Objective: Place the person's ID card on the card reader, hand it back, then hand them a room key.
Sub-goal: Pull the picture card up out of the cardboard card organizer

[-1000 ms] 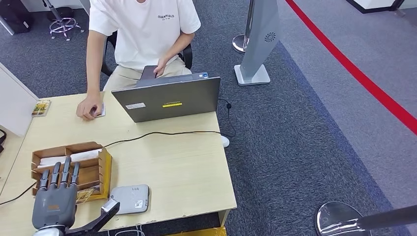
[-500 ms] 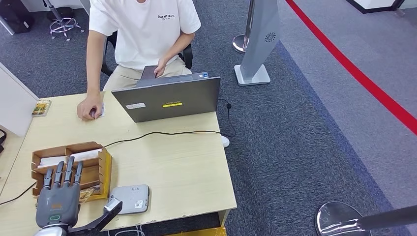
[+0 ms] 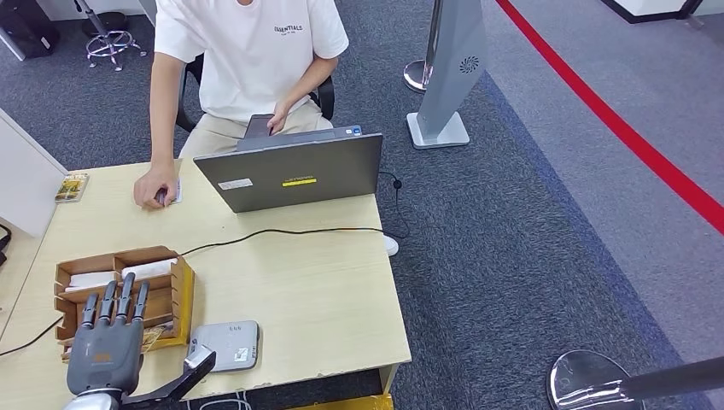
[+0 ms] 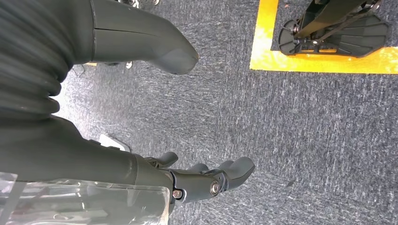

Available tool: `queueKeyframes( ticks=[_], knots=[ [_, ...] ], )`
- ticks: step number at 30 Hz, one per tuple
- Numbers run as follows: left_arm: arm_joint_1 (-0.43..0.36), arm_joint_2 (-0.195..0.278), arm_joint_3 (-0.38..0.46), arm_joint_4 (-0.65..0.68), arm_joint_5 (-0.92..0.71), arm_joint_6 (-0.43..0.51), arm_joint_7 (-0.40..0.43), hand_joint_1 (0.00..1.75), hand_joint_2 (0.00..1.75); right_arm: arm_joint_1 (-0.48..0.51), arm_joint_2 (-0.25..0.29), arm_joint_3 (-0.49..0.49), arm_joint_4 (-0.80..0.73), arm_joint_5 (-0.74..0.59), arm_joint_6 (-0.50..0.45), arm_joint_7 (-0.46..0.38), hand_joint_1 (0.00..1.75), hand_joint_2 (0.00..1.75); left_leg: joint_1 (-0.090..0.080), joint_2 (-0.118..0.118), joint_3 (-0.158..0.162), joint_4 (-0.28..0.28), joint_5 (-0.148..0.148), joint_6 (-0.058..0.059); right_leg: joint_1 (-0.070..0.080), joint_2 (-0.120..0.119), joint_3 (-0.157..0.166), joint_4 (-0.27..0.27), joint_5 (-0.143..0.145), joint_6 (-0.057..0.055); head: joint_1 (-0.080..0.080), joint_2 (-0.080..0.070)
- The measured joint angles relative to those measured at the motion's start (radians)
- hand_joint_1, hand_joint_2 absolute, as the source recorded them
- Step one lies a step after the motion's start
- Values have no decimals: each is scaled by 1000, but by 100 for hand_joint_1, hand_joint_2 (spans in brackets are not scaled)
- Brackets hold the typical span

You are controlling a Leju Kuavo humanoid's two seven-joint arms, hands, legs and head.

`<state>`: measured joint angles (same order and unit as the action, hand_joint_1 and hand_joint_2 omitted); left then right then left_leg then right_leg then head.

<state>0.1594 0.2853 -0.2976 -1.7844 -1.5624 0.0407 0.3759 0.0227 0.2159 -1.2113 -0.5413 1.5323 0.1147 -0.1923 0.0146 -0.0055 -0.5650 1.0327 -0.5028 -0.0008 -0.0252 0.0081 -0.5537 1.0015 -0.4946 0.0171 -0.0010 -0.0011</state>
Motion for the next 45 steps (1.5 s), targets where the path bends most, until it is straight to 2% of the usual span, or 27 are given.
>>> queueKeyframes(
  ticks=[31, 34, 40, 45],
  knots=[
    [-8, -14, 0, 4, 4, -27, -30, 175, 175, -5, 0, -24, 4, 26, -13, -6, 0, 175, 0, 0, 0, 0, 0, 0, 0, 0, 0, 0, 0, 0, 0, 0],
    [-51, -15, 0, -4, 9, -30, -46, 175, 175, -5, 0, -25, 4, 35, -15, -6, 0, 175, 0, -2, 0, 0, 0, 0, 0, -2, 0, 0, 0, 0, 0, 0],
    [-219, -19, 0, -52, 57, -80, -67, 175, 175, -13, 0, -25, 16, 36, -29, -13, 0, 175, 0, -2, 1, 0, 1, -1, 0, -2, 2, 0, 1, 0, -1, 0],
    [-289, -12, 0, -67, 118, -88, -88, 175, 175, -12, 0, -25, 30, 36, -43, -9, 0, 175, 0, -2, 1, 0, 1, -1, 0, -1, 1, 0, 1, -1, -1, 0]
  ],
)
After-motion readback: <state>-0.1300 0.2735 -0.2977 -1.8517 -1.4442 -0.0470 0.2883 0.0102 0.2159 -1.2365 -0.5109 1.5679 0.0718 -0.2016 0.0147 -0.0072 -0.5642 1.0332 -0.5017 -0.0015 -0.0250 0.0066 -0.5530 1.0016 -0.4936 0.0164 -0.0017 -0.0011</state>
